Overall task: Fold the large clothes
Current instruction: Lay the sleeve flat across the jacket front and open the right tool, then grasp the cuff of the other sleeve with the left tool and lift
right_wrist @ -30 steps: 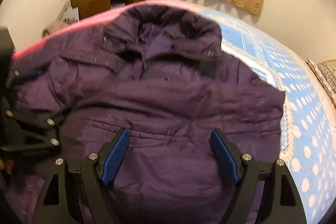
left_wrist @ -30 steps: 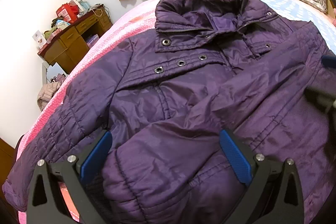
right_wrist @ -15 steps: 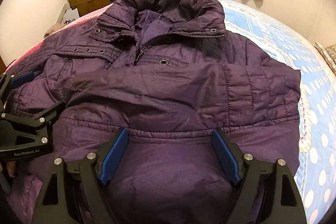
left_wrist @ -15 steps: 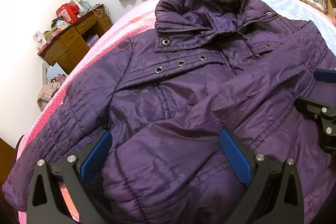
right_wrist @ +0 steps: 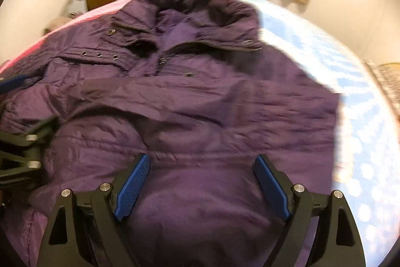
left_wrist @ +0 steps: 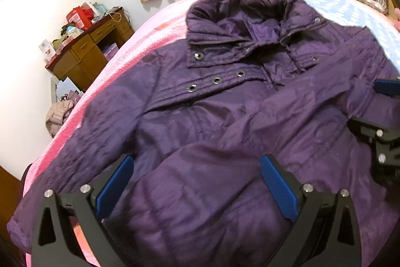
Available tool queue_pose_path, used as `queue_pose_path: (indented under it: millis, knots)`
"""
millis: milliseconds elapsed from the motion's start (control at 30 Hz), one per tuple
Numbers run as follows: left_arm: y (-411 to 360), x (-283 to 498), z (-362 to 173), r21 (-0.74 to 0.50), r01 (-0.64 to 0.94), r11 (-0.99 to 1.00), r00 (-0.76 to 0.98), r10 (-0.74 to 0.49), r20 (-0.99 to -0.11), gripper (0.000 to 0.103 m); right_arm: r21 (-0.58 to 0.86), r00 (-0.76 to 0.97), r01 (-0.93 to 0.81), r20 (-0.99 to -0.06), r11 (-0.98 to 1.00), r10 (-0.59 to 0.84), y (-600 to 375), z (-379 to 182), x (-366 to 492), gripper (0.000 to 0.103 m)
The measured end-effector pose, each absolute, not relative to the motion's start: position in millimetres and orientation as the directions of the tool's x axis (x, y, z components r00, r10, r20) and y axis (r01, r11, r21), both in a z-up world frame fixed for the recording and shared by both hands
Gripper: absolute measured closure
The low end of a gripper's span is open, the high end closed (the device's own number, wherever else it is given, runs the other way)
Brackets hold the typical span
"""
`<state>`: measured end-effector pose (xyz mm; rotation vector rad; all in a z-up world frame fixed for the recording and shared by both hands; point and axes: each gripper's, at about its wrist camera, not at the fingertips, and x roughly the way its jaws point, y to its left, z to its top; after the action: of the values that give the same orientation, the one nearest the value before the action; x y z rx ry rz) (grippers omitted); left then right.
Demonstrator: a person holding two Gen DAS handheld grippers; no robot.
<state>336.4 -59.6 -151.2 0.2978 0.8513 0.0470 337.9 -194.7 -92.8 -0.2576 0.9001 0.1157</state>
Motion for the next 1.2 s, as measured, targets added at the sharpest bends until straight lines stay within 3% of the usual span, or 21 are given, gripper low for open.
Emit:
queue_pose_path:
  millis: [100,233,333,500,600,700,867,1067,1100,1200]
  knots:
    - [-36.2,302.5,-120.7,0.171,0.107,0.980,0.691,0.050,-0.721,0.000,-0.024,0.622,-0.253,-0.770,0.967,0.144,-199.2,-59.8,304.7,0.017]
    - [25.8,252.3,-101.2,0.096,0.038,0.995,0.716,0.040,-0.697,0.000,-0.029,0.661,-0.341,-0.718,0.940,0.217,-184.5,-30.1,250.9,0.017]
    - [90.7,216.1,-99.7,0.070,-0.104,0.992,0.719,0.124,-0.684,0.000,-0.030,0.667,-0.401,-0.695,0.916,0.269,-166.9,-24.3,213.2,0.017]
    - [209.9,157.2,-100.3,0.090,-0.433,0.897,0.668,0.386,-0.636,0.000,-0.059,0.637,-0.509,-0.696,0.859,0.330,-130.3,-35.5,164.8,0.017]
    - [271.6,132.3,-95.9,0.035,-0.564,0.825,0.623,0.454,-0.637,0.000,-0.096,0.637,-0.554,-0.688,0.827,0.346,-108.6,-41.4,139.1,0.017]
    - [326.9,116.8,-95.6,-0.096,-0.646,0.757,0.602,0.428,-0.674,0.000,-0.115,0.639,-0.591,-0.670,0.798,0.376,-94.3,-42.9,117.4,0.017]
    - [365.9,120.1,-111.3,-0.301,-0.646,0.702,0.651,0.300,-0.697,0.000,-0.137,0.646,-0.622,-0.646,0.771,0.406,-81.1,-42.3,93.1,0.017]
    - [363.8,146.1,-136.6,-0.384,-0.615,0.689,0.666,0.193,-0.720,0.001,-0.109,0.630,-0.609,-0.668,0.786,0.396,-80.8,-54.4,91.9,0.017]
    - [363.9,152.0,-141.3,-0.389,-0.614,0.687,0.661,0.178,-0.729,0.006,-0.102,0.629,-0.602,-0.671,0.792,0.392,-82.4,-57.1,93.1,0.017]
    - [363.0,162.0,-153.9,-0.385,-0.612,0.691,0.642,0.149,-0.752,0.035,-0.072,0.631,-0.579,-0.671,0.812,0.391,-88.6,-60.8,95.0,0.017]
